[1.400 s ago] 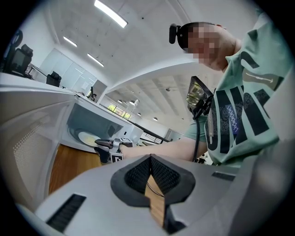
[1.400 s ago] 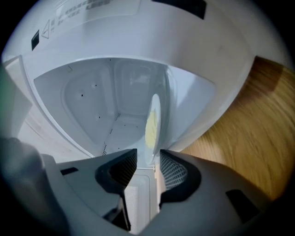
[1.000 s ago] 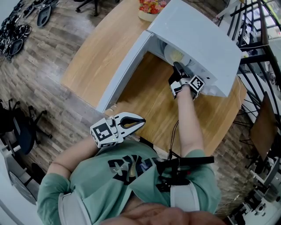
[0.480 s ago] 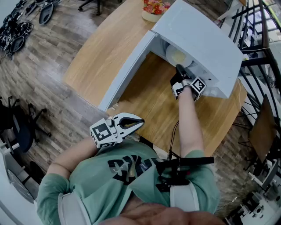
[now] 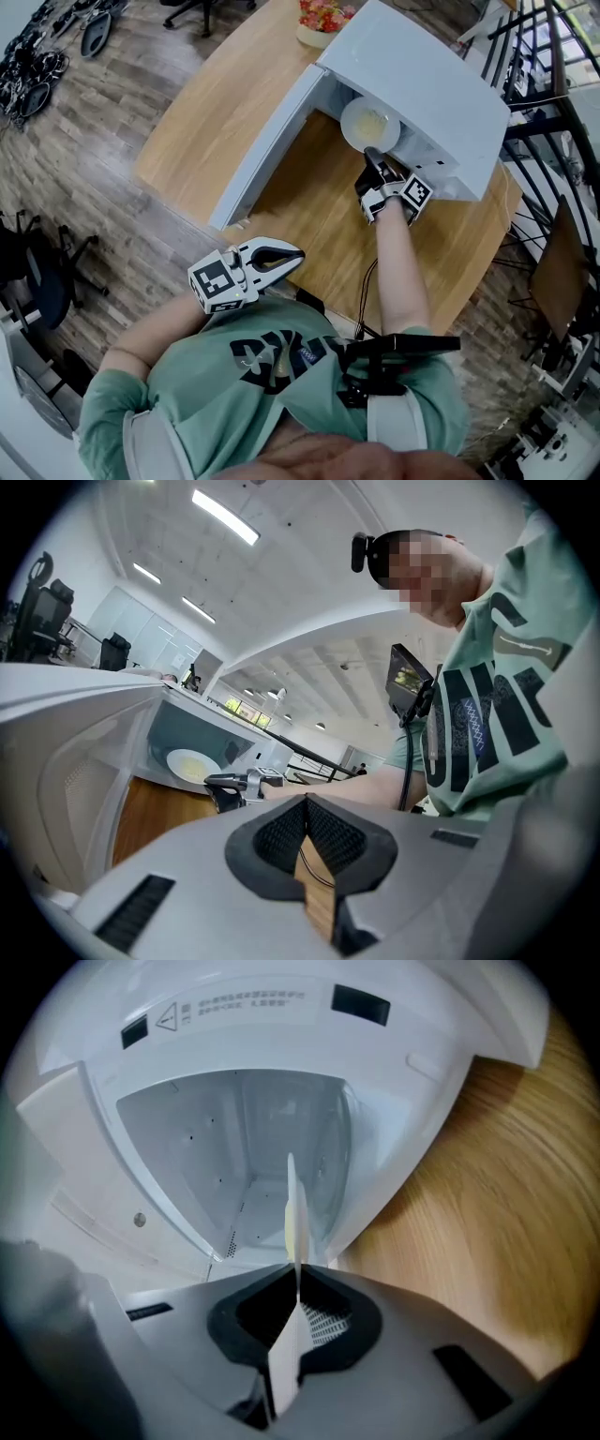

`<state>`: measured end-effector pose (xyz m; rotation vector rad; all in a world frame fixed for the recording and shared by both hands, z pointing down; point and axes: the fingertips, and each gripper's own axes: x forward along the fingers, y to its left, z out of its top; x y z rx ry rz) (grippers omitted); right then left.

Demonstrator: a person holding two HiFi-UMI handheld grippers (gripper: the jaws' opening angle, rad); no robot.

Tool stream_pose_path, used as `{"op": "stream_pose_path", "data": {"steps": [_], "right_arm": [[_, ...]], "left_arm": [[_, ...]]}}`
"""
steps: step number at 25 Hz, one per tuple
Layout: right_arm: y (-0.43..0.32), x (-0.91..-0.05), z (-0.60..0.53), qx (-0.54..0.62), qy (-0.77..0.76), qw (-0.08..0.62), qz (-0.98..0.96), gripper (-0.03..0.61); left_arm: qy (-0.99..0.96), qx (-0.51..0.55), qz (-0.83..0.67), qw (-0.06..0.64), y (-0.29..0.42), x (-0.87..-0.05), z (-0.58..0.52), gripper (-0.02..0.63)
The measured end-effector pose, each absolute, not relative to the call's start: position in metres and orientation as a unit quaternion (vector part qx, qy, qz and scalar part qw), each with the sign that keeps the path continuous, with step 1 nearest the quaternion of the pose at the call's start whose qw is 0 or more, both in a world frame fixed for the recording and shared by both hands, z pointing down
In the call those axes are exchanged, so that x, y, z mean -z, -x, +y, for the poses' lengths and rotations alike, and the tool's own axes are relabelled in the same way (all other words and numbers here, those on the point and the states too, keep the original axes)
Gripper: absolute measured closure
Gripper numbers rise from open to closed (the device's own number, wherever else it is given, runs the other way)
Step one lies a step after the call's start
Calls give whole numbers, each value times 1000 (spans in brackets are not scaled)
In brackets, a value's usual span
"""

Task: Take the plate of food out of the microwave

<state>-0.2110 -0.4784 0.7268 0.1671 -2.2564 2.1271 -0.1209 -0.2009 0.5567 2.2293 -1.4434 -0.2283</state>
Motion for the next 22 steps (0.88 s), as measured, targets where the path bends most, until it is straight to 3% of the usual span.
{"op": "stream_pose_path", "data": {"steps": [22], "right_arm": [[98,-675,-400,-686,-1,35,-727,561]], "left_arm": [[-828,78,-518,199,92,-529,-237,611]]}}
